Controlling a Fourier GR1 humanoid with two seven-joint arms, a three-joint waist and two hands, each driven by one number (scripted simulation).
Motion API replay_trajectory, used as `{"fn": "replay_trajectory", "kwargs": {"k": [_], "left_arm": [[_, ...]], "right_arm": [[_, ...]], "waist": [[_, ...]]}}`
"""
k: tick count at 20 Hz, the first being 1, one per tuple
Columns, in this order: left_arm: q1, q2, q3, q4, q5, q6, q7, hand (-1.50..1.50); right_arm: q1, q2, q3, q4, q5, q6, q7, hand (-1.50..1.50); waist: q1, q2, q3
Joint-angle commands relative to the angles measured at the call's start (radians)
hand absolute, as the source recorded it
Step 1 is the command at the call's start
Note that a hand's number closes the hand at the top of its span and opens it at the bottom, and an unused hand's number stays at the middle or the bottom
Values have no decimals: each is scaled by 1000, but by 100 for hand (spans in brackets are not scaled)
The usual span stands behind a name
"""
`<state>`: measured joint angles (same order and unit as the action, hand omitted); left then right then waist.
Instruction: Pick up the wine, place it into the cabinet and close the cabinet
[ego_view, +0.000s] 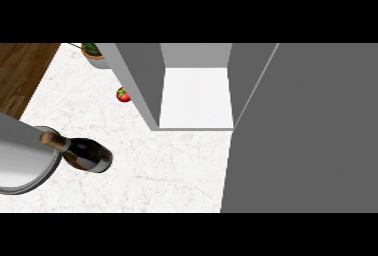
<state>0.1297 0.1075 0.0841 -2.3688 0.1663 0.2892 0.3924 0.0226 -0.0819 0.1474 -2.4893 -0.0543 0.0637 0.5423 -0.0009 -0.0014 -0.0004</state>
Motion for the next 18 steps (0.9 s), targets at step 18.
{"fn": "replay_trajectory", "kwargs": {"k": [18], "left_arm": [[96,-48,159,435,175,-296,-326,-150]], "right_arm": [[-52,-5,26,-154,-31,-31,172,-150]], "waist": [[0,0,-1]]}}
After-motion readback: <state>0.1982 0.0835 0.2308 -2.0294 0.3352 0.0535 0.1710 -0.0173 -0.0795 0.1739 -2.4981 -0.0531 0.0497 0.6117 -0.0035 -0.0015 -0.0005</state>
